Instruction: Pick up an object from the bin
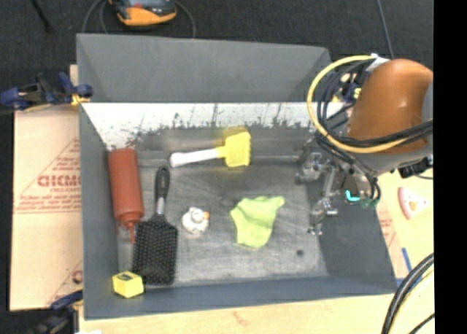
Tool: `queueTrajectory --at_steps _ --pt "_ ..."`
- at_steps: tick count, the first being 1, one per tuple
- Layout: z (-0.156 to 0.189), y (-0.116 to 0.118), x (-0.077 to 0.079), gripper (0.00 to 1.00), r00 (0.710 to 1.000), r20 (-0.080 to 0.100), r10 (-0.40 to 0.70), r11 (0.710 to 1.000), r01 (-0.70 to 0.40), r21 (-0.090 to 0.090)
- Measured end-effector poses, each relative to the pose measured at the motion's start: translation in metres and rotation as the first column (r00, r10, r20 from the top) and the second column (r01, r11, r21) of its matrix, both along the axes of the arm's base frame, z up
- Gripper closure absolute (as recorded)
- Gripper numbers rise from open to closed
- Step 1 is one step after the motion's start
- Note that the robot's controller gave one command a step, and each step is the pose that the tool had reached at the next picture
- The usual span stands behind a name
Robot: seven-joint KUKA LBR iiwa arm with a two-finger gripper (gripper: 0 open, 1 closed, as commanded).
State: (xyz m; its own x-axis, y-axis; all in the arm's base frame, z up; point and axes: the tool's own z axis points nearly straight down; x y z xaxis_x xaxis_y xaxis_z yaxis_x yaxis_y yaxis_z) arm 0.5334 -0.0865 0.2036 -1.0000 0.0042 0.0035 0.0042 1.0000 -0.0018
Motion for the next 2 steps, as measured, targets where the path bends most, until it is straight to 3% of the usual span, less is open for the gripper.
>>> queueTrajectory --at_steps 1,2 --pt "0.004 0.0 0.002 0.0 1.0 0.007 0.003 1.0 -0.003 -0.001" --pt "-0.072 0.018 0.006 0.0 0.995 0.011 0.097 0.995 -0.097 -0.002"
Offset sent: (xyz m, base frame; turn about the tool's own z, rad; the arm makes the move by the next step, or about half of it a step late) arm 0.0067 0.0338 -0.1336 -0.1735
